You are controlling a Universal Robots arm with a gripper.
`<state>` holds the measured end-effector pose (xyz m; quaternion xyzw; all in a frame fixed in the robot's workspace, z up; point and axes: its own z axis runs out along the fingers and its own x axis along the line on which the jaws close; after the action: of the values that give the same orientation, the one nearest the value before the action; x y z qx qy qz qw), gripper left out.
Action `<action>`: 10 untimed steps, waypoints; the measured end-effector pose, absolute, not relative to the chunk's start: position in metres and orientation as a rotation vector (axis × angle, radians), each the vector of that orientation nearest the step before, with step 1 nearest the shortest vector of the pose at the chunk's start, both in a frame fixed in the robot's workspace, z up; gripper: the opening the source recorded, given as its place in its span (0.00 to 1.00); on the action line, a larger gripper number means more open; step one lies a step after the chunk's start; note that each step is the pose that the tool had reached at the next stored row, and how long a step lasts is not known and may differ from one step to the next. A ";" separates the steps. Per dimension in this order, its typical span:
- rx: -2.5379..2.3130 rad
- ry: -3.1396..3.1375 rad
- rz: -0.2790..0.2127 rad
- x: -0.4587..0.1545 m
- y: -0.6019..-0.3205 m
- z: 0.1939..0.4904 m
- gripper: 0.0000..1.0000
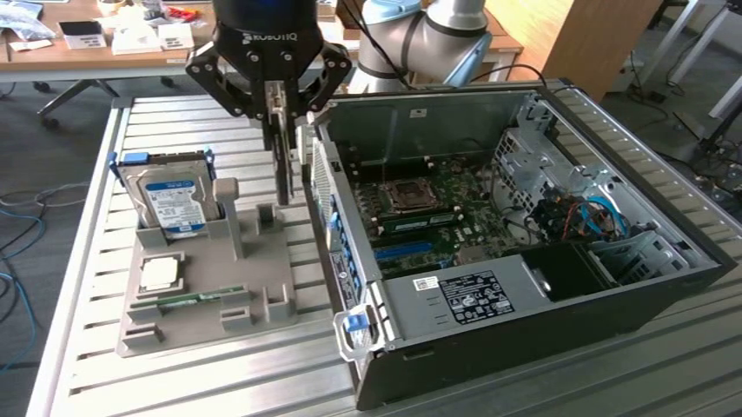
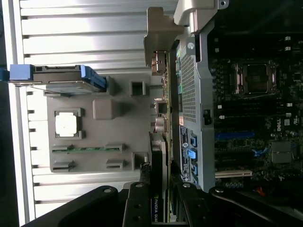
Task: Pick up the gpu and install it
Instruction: 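Pick up the gpu and move the gpu toward the slot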
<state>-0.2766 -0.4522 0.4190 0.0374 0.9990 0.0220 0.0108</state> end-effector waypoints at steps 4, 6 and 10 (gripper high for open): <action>0.117 3.117 0.069 -0.269 -0.452 0.419 0.27; 0.117 3.117 0.069 -0.266 -0.452 0.419 0.27; 0.117 3.117 0.069 -0.258 -0.452 0.419 0.27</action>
<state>-0.2584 -0.4522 0.4190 0.0374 0.9990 0.0220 0.0108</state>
